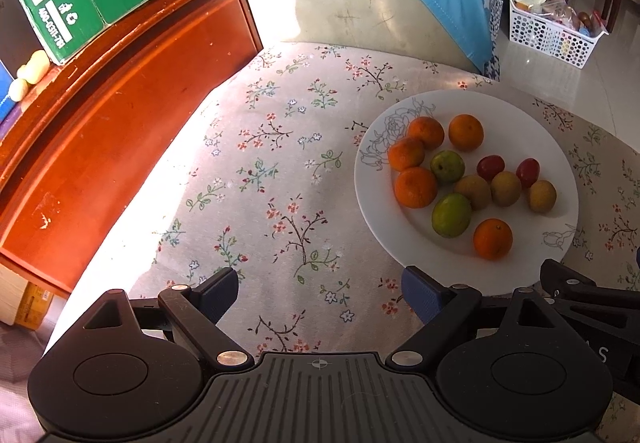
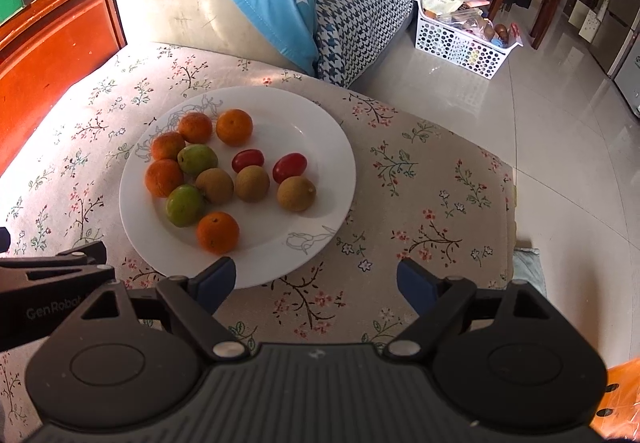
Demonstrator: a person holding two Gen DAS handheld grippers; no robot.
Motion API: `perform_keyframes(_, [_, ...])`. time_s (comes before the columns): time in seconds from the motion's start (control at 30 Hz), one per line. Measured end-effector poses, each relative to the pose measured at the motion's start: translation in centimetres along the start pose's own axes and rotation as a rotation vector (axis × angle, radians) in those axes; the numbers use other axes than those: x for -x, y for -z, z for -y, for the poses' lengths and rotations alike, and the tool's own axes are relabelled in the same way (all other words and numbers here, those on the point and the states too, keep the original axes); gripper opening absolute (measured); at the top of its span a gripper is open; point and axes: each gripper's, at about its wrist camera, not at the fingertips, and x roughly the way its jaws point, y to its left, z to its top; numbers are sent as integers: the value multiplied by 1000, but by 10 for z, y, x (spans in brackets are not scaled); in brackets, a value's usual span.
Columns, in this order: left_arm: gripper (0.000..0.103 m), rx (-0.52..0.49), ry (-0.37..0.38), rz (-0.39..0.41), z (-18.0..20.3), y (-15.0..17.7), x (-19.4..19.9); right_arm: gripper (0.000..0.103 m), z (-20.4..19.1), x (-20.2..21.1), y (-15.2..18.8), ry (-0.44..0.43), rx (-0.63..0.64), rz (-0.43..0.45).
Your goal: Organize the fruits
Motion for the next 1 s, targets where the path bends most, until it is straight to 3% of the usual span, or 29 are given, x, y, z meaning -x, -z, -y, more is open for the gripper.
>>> perform_keyframes(0.63, [90,31,-35,3,-24,39,16,88,-22,17,29,-44,92,32])
perform_keyframes(1.0, [90,80,-30,-14,-54,68,20,89,-36,20,70,-121,97,20])
